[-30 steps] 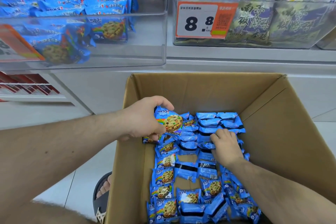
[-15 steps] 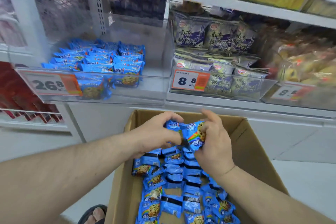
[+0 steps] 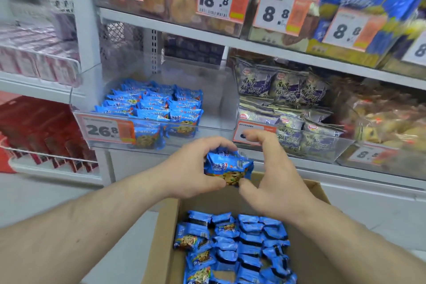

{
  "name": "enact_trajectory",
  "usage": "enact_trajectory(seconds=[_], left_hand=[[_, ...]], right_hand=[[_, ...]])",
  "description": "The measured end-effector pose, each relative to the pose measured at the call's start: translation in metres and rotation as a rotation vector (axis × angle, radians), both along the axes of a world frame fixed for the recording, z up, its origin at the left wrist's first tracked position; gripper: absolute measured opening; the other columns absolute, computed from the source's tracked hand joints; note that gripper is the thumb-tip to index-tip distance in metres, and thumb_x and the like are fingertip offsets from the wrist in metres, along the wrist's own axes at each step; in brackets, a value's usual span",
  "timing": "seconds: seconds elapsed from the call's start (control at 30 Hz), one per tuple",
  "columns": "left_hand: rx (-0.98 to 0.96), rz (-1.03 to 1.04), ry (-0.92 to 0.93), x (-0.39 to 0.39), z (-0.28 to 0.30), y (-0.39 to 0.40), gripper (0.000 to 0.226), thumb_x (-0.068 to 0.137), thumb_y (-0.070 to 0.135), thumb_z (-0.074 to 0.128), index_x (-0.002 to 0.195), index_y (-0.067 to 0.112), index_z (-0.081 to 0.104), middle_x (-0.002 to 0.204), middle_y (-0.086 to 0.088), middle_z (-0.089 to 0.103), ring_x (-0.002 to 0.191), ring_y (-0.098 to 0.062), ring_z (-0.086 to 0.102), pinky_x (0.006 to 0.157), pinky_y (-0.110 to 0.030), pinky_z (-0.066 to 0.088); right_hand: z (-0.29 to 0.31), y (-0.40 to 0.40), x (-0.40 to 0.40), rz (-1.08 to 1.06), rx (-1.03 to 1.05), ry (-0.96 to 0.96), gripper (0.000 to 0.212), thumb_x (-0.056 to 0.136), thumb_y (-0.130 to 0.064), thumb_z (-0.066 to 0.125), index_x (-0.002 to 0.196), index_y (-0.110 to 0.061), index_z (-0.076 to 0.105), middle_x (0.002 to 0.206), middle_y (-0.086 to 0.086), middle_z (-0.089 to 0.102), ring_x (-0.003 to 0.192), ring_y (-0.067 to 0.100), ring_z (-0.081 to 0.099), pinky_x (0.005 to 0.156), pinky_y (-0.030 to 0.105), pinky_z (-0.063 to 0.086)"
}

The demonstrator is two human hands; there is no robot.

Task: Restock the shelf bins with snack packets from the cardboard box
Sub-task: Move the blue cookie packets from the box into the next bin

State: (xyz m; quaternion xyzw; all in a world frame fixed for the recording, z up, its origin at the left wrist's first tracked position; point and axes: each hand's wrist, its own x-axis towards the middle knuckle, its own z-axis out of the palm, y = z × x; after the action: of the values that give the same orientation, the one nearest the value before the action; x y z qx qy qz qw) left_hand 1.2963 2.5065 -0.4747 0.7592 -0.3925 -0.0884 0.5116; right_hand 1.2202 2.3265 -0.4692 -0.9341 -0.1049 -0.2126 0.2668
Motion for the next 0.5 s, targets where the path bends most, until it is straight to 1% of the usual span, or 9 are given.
enact_trajectory(seconds=[0.07, 0.13, 0.17, 0.2, 0.27, 0.33, 0.4, 0.43, 0.5], left_hand=[[0.012, -0.006, -0.129, 0.006, 0.007, 0.009, 0.067, 0.067, 0.013, 0.08, 0.113, 0.047, 0.046, 0.12, 0.026, 0.053, 0.112, 0.013, 0.051, 0.093, -0.003, 0.036], [0.0, 0.002, -0.207, 0.011, 0.01, 0.016, 0.075, 0.071, 0.006, 0.081, 0.122, 0.044, 0.04, 0.127, 0.028, 0.047, 0.117, 0.018, 0.045, 0.095, -0.001, 0.03], [-0.01, 0.008, -0.215, 0.013, 0.012, 0.02, 0.076, 0.073, 0.005, 0.08, 0.126, 0.041, 0.038, 0.128, 0.027, 0.047, 0.117, 0.017, 0.045, 0.095, -0.002, 0.031], [-0.025, 0.015, -0.2, 0.015, 0.011, 0.024, 0.077, 0.074, 0.005, 0.079, 0.128, 0.039, 0.037, 0.127, 0.025, 0.048, 0.115, 0.015, 0.049, 0.093, -0.004, 0.035], [-0.069, 0.047, -0.14, 0.018, 0.011, 0.03, 0.078, 0.075, 0.004, 0.079, 0.128, 0.04, 0.035, 0.119, 0.02, 0.055, 0.106, 0.007, 0.058, 0.089, -0.01, 0.044], [-0.107, 0.146, -0.133, 0.022, 0.011, 0.034, 0.081, 0.072, 0.008, 0.081, 0.128, 0.042, 0.033, 0.114, 0.016, 0.057, 0.101, 0.003, 0.06, 0.087, -0.014, 0.046], [-0.137, 0.314, -0.171, 0.031, 0.011, 0.038, 0.081, 0.07, 0.015, 0.081, 0.13, 0.039, 0.032, 0.114, 0.015, 0.054, 0.102, 0.004, 0.056, 0.09, -0.014, 0.043], [-0.144, 0.413, -0.175, 0.037, 0.012, 0.041, 0.08, 0.07, 0.016, 0.081, 0.132, 0.035, 0.033, 0.114, 0.014, 0.054, 0.103, 0.003, 0.054, 0.093, -0.016, 0.042], [-0.115, 0.601, -0.174, 0.051, 0.009, 0.05, 0.073, 0.071, 0.012, 0.077, 0.132, 0.027, 0.04, 0.11, 0.012, 0.056, 0.106, -0.005, 0.054, 0.1, -0.027, 0.041]], right_hand=[[0.012, 0.006, 0.01, 0.065, -0.072, 0.067, 0.075, 0.069, -0.043, 0.061, 0.136, -0.022, 0.034, 0.131, -0.008, 0.046, 0.125, 0.011, 0.045, 0.105, 0.03, 0.038], [0.023, 0.016, 0.02, 0.124, -0.098, 0.131, 0.082, 0.073, -0.049, 0.069, 0.14, -0.029, 0.027, 0.126, -0.018, 0.045, 0.123, 0.004, 0.046, 0.103, 0.022, 0.038], [0.027, 0.02, 0.025, 0.137, -0.112, 0.16, 0.086, 0.074, -0.047, 0.073, 0.142, -0.034, 0.022, 0.124, -0.02, 0.045, 0.122, 0.002, 0.046, 0.102, 0.021, 0.038], [0.031, 0.023, 0.03, 0.14, -0.133, 0.179, 0.089, 0.075, -0.044, 0.076, 0.144, -0.038, 0.018, 0.124, -0.02, 0.047, 0.121, 0.003, 0.048, 0.102, 0.023, 0.04], [0.04, 0.03, 0.039, 0.14, -0.183, 0.181, 0.094, 0.076, -0.04, 0.078, 0.146, -0.039, 0.016, 0.128, -0.014, 0.054, 0.119, 0.009, 0.053, 0.099, 0.028, 0.044], [0.053, 0.036, 0.047, 0.136, -0.217, 0.14, 0.089, 0.075, -0.035, 0.081, 0.147, -0.029, 0.03, 0.127, -0.008, 0.059, 0.115, 0.012, 0.055, 0.097, 0.026, 0.043], [0.07, 0.042, 0.059, 0.112, -0.282, -0.003, 0.072, 0.072, -0.029, 0.083, 0.136, -0.018, 0.052, 0.122, -0.001, 0.064, 0.111, 0.018, 0.059, 0.095, 0.026, 0.043], [0.078, 0.043, 0.067, 0.077, -0.303, -0.057, 0.064, 0.071, -0.026, 0.083, 0.129, -0.016, 0.058, 0.119, 0.001, 0.065, 0.109, 0.021, 0.059, 0.095, 0.028, 0.043], [0.093, 0.046, 0.087, -0.001, -0.316, -0.044, 0.057, 0.071, -0.026, 0.082, 0.123, -0.018, 0.061, 0.117, 0.0, 0.066, 0.108, 0.021, 0.059, 0.095, 0.034, 0.044]])
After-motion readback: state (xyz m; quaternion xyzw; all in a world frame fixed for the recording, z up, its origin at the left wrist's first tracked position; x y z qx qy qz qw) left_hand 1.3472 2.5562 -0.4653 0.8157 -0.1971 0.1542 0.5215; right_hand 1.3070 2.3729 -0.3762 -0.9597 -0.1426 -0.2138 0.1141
